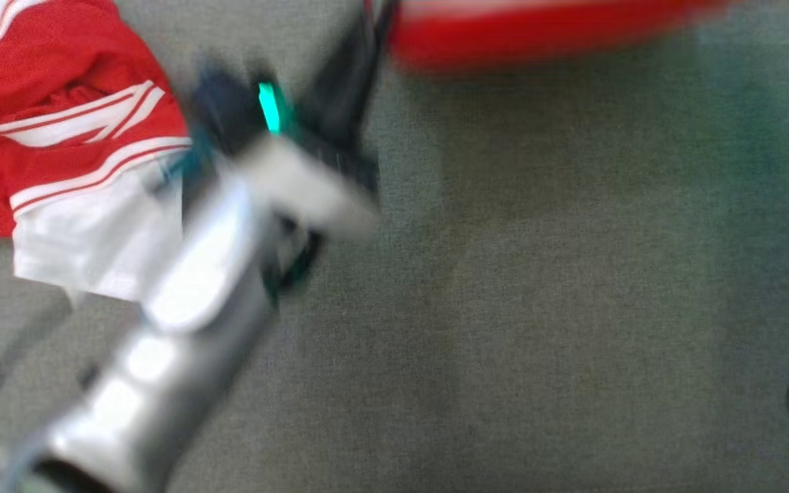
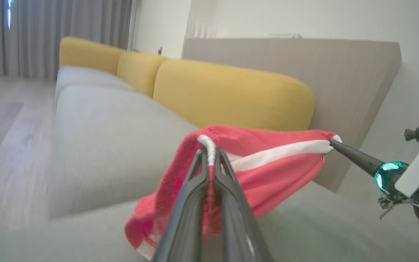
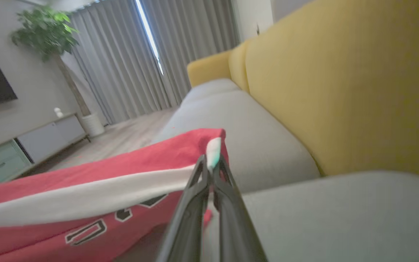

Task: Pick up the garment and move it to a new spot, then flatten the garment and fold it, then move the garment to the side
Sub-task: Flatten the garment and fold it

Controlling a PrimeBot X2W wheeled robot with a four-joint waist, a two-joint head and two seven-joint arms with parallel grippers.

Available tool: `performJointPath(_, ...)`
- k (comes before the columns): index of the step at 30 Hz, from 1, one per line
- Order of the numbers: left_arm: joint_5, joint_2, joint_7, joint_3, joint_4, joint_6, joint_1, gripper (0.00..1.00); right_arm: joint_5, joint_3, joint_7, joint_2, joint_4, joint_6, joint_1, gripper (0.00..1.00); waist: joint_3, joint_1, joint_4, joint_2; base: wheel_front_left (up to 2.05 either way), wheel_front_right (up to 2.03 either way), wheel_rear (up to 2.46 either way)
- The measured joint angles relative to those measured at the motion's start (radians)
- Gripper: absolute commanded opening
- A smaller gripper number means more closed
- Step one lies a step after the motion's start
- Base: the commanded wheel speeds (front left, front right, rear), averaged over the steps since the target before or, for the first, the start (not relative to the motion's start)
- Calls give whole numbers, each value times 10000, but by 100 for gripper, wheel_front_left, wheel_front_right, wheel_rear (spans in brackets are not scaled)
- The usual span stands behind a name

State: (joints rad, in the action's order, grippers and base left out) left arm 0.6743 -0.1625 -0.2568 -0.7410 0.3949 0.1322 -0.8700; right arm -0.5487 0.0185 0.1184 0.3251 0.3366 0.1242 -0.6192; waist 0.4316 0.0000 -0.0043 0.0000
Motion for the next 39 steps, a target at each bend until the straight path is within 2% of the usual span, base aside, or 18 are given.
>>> performJointPath(2, -54, 29, 2, -44, -244, 0, 1130, 0, -151, 17, 63, -140, -61, 0, 933, 0, -168, 0, -24, 0, 0, 0, 0)
performJointPath(3, -54, 29, 2, -44, -244, 0, 1130, 0, -151, 17, 63, -140, -61, 0, 933, 0, -168, 0, -24, 0, 0, 0, 0)
performJointPath(4, -148, 13, 2, -88, -606, 0, 2148, 0, -190, 165, 88, -301, -320, 0, 1867, 0, -389, -1, -62, 0, 0, 0, 0)
performJointPath(7, -397, 10, 2, -104, -1156, 0, 3591, 0, -345, 593, 121, -460, -995, 0, 3454, 0, -785, -2, -87, 1, 0, 0, 0)
performJointPath(12, -740, -2, 4, -52, -1741, 0, 5746, 0, -1053, 1292, -63, -1126, -2343, 0, 6019, 0, -1493, -3, -70, 1, 0, 0, 0)
performJointPath(18, -1043, 6, 6, 33, -2422, 0, 6854, 0, -809, 1827, -520, -1369, -3524, 0, 7254, 0, -2147, -3, -29, 1, 0, 0, 0)
performJointPath(23, -1216, 104, 6, 401, -3051, 0, 6839, 0, -349, 2125, -899, -1459, -4128, 0, 7184, 0, -2333, -3, 185, 1, 0, 0, 0)
performJointPath(27, -1200, 146, 6, 437, -2894, 0, 6335, 0, 73, 2136, -1197, -1476, -4056, 0, 6460, 0, -2115, -1, 360, 1, 0, 0, 0)
performJointPath(32, -754, 451, 4, 276, -1979, 0, 4912, 0, 614, 1964, -1365, -1325, -3104, 0, 4819, 0, -1648, 1, 600, 1, 0, 0, 0)
performJointPath(39, -107, 884, 4, -79, -408, 0, 3369, 0, 1170, 1478, -1354, -736, -920, 0, 2913, 0, -916, 3, 970, 1, 0, 0, 0)
